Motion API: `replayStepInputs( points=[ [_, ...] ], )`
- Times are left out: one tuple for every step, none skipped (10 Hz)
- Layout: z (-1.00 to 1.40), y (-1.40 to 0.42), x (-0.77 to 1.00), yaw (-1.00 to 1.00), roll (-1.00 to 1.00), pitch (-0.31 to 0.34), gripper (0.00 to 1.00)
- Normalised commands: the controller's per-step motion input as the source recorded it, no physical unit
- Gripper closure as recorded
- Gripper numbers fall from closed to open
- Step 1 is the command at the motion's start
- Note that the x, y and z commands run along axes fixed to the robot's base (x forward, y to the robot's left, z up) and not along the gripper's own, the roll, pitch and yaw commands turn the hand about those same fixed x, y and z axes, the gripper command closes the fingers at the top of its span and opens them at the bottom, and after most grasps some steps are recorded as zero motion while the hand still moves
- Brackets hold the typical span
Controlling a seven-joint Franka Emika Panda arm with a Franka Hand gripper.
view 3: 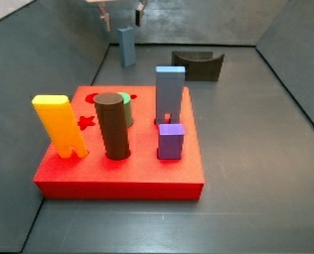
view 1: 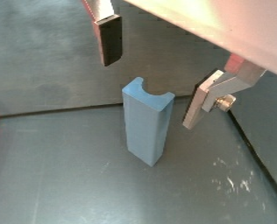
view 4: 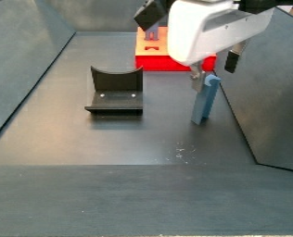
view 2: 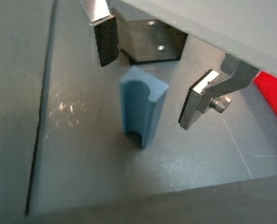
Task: Pick up the arch object. Move up. Move to above the board. Insert the arch object.
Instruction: Pick up the arch object.
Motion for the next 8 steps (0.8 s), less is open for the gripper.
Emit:
replayStepInputs(
  points=[
    [-0.27, -0.01, 0.07, 0.44, 0.16, 0.041, 0.0],
    [-0.34, 0.0, 0.23, 0.17, 0.12, 0.064, 0.0],
    [-0.33, 0.0, 0.41, 0.05, 0.09, 0.106, 0.0],
    [-0.3, 0.0, 0.49, 0.0, 0.06, 0.146, 0.0],
    [-0.23, 0.0, 0.2, 0.0, 0.06, 0.067, 0.0],
    [-0.11, 0.0, 0.0, 0.0, 0.04, 0.0, 0.0],
    [-0.17, 0.0, -0.09, 0.0, 0.05, 0.0, 0.0],
    [-0.17, 0.05, -0.3, 0.0, 0.11, 0.0, 0.0]
  ],
)
